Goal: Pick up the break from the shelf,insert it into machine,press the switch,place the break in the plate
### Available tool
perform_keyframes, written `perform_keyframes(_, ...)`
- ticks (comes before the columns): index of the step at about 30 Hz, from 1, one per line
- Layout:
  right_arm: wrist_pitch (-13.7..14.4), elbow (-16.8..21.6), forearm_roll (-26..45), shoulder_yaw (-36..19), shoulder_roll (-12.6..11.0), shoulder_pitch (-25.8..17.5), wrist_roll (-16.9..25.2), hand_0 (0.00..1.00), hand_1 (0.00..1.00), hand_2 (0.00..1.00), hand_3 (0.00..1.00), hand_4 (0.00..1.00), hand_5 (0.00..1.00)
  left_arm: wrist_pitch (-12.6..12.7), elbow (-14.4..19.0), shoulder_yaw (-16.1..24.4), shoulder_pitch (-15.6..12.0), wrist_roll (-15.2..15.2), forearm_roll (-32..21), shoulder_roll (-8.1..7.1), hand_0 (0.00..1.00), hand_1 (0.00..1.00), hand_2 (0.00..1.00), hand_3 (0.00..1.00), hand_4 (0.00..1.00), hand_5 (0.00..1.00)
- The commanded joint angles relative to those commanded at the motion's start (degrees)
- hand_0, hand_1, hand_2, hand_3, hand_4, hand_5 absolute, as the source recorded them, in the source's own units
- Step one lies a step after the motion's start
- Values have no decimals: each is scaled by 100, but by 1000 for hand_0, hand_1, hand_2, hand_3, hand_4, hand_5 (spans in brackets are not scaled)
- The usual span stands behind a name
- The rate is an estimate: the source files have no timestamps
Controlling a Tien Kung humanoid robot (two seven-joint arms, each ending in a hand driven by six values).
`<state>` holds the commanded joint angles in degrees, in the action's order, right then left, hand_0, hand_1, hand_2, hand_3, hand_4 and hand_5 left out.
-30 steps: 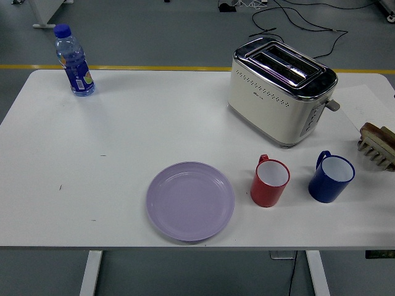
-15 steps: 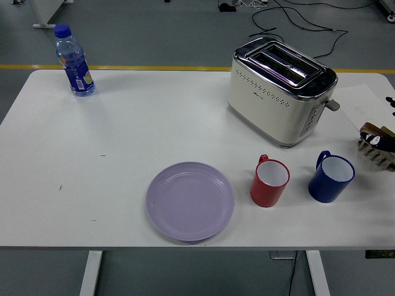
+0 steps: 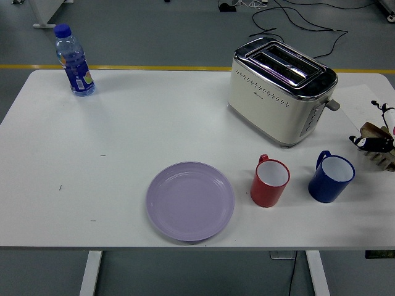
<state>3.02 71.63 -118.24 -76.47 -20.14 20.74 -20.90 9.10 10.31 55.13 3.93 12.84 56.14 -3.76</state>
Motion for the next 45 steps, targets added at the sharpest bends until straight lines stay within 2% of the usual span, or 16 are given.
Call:
perform_keyframes(3,21,-61,-241,93,34,98,-297,899,822,875,906,857,287,5,0,-14,4,-3,-27,3,661,573,597,629,345,998)
perform_keyframes(4,35,-72,-308,106,43,116,-349,744,685,690,814,833,271,6,0,-18,4,-4,-34,3,660,574,597,630,348,998)
perform_keyframes(9,-20,-154,-530,211,92,254,-620,744,685,690,814,833,271,7,0,-30,4,-3,-49,4,660,574,597,630,348,998)
perform_keyframes(10,-25,-162,-539,221,94,265,-638,686,636,643,774,821,270,7,0,-32,4,-3,-49,4,661,573,597,629,348,998)
perform_keyframes(15,-147,-247,-656,338,110,384,-945,686,636,643,774,821,270,11,0,-32,4,-5,-60,0,661,573,597,629,348,998)
perform_keyframes(16,-161,-254,-663,346,111,392,-970,624,586,590,733,768,225,12,0,-33,5,-6,-61,0,661,573,597,630,349,998)
perform_keyframes(21,-228,-304,-799,397,111,444,-1163,624,586,590,733,768,225,15,0,-36,12,-7,-71,-5,661,573,597,630,349,998)
perform_keyframes(22,-244,-306,-870,410,105,457,-1214,546,528,540,689,720,185,17,0,-43,14,-9,-82,-6,662,573,597,630,349,998)
perform_keyframes(23,-236,-304,-923,427,95,469,-1251,546,528,540,689,720,185,17,0,-50,15,-12,-92,-8,662,573,597,630,349,998)
perform_keyframes(27,-247,-300,-1003,486,78,512,-1343,546,528,540,689,720,185,21,0,-47,15,-14,-100,-10,662,573,597,630,349,998)
perform_keyframes(28,-251,-302,-1012,507,76,525,-1361,476,468,489,611,684,161,20,0,-49,16,-13,-98,-11,662,572,598,630,350,998)
perform_keyframes(33,-344,-304,-1092,591,68,570,-1469,476,468,489,611,684,161,21,0,-50,17,-9,-97,-15,662,572,598,630,350,998)
perform_keyframes(34,-389,-301,-1119,605,63,577,-1494,412,411,450,536,594,66,21,0,-55,17,-10,-102,-17,662,574,597,630,350,998)
perform_keyframes(39,-521,-275,-1176,653,43,597,-1576,412,411,450,536,594,66,25,0,-56,18,-12,-115,-21,662,574,597,630,350,998)
perform_keyframes(40,-530,-265,-1176,671,37,604,-1590,356,366,430,517,550,26,26,0,-56,18,-13,-118,-22,662,573,598,629,351,998)
perform_keyframes(45,-445,-246,-1176,773,14,662,-1608,356,366,430,517,550,26,27,0,-60,27,-14,-127,-29,662,573,598,629,351,998)
